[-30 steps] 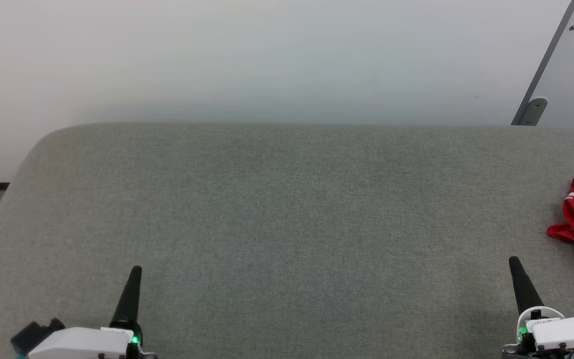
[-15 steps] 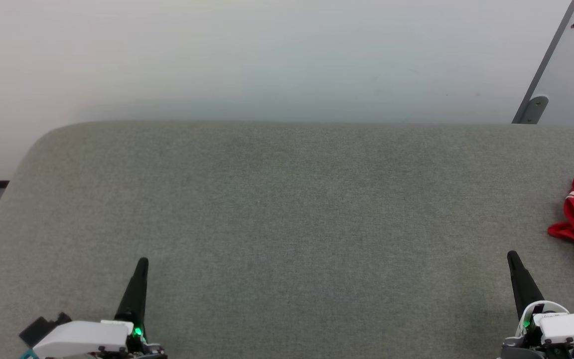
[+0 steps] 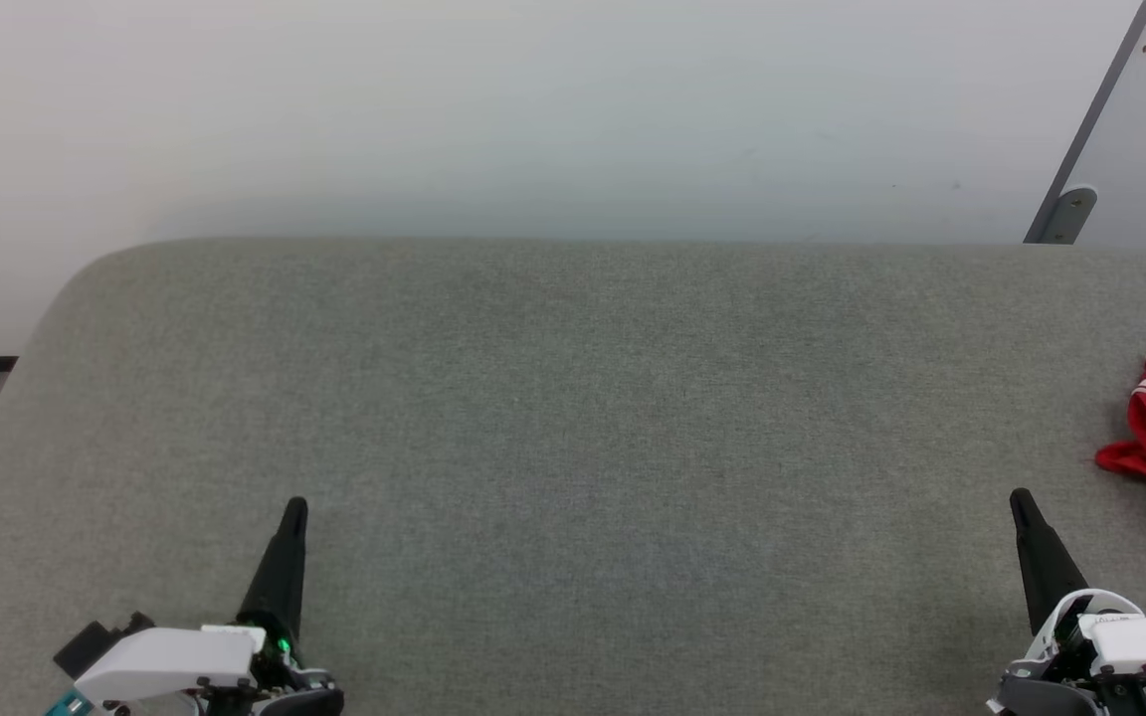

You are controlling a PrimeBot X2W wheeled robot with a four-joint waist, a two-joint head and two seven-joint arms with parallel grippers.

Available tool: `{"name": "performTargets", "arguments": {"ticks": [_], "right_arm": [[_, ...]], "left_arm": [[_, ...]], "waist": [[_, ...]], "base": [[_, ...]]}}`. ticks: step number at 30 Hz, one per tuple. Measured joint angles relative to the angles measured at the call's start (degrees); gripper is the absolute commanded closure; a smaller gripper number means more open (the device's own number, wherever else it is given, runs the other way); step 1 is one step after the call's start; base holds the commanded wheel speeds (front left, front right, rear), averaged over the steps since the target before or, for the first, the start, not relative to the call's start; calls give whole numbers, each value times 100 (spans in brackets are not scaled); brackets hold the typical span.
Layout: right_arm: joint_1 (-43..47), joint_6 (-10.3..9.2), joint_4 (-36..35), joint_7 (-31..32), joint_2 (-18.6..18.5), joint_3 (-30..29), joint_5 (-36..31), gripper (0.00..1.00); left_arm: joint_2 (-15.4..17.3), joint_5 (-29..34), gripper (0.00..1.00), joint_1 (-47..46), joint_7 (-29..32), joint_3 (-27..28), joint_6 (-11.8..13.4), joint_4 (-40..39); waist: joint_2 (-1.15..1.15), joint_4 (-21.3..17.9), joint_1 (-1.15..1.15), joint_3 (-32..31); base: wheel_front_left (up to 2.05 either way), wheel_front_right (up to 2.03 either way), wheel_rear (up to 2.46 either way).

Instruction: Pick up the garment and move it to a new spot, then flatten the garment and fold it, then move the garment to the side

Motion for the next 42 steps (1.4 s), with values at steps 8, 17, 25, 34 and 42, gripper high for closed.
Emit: {"name": "performTargets", "arguments": {"ticks": [8,17,25,34,42], "right_arm": [[-30,0,13,80,1,-3,343,100],[-81,0,18,92,1,-7,400,100],[-81,0,18,92,1,-7,400,100],[-81,0,18,92,1,-7,400,100],[-81,0,18,91,1,-7,400,100]], "left_arm": [[-56,-247,100,-57,90,13,0,7],[-75,-288,100,-64,97,18,0,9],[-75,-288,100,-65,97,18,0,9],[-75,-288,100,-65,97,16,0,9],[-75,-288,100,-65,97,16,0,9]], "waist": [[0,2,0,17],[0,3,0,19],[0,3,0,19],[0,3,0,19],[0,3,0,19]], "base": [[0,0,0],[0,0,0],[0,0,0],[0,0,0],[0,0,0]]}}
